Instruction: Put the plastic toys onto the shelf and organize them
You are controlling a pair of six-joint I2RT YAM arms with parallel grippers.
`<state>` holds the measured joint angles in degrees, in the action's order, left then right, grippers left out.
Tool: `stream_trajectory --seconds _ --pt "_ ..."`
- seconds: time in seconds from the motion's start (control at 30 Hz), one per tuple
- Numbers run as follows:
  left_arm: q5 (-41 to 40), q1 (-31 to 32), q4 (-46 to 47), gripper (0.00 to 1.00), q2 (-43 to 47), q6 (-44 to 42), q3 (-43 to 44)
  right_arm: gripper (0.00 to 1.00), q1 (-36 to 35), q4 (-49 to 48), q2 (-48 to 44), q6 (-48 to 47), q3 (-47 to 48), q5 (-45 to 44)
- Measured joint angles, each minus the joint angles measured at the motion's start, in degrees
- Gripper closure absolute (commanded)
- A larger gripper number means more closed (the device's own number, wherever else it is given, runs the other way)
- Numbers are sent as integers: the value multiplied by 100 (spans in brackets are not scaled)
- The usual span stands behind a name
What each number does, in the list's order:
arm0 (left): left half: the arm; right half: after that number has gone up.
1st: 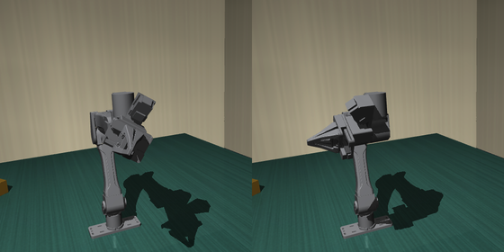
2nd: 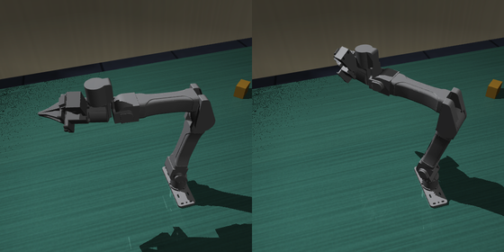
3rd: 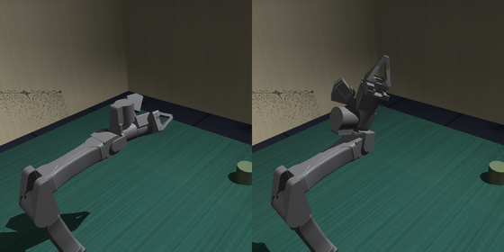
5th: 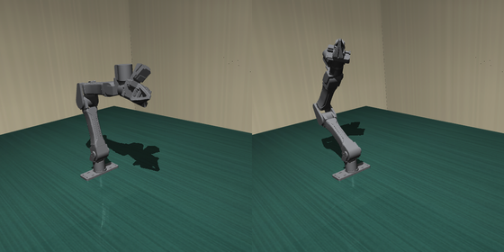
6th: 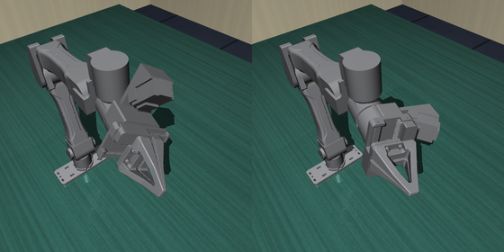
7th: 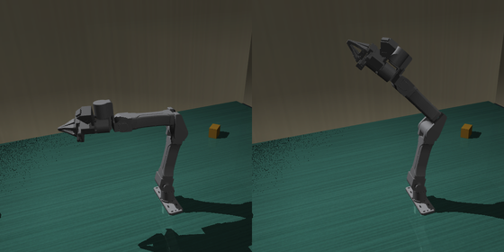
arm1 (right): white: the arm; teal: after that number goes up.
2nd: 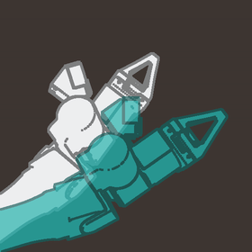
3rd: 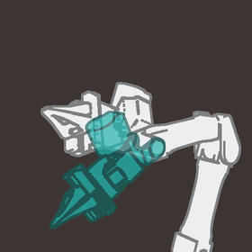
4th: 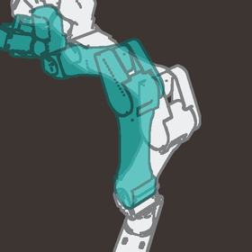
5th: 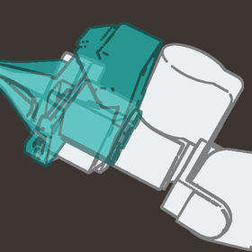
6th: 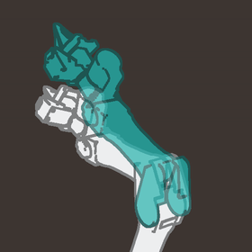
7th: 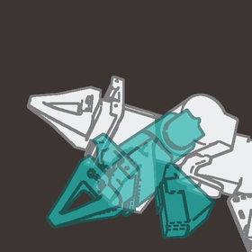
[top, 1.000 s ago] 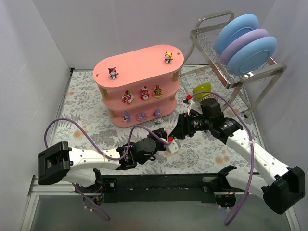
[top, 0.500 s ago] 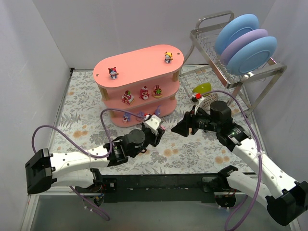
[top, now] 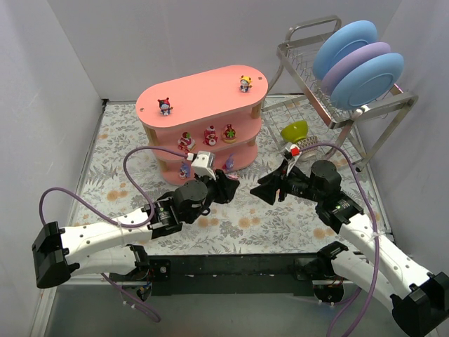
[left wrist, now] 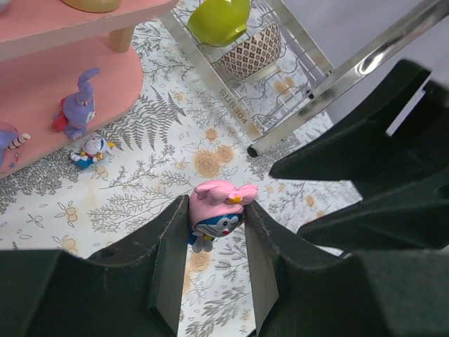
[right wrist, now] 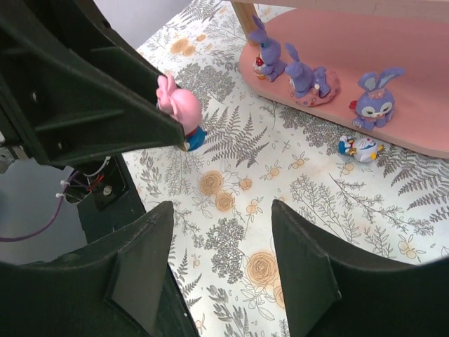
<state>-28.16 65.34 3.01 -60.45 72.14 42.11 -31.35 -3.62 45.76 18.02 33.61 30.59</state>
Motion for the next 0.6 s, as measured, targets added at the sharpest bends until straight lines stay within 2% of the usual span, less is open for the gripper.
stream_trajectory --seconds 0.23,0.6 --pt "-295 0 -761 100 -175 579 822 35 2 -190 -192 -133 -225 -227" --pt "-1023 0 -2415 100 -1438 452 3812 35 2 -87 -483 -457 -457 -662"
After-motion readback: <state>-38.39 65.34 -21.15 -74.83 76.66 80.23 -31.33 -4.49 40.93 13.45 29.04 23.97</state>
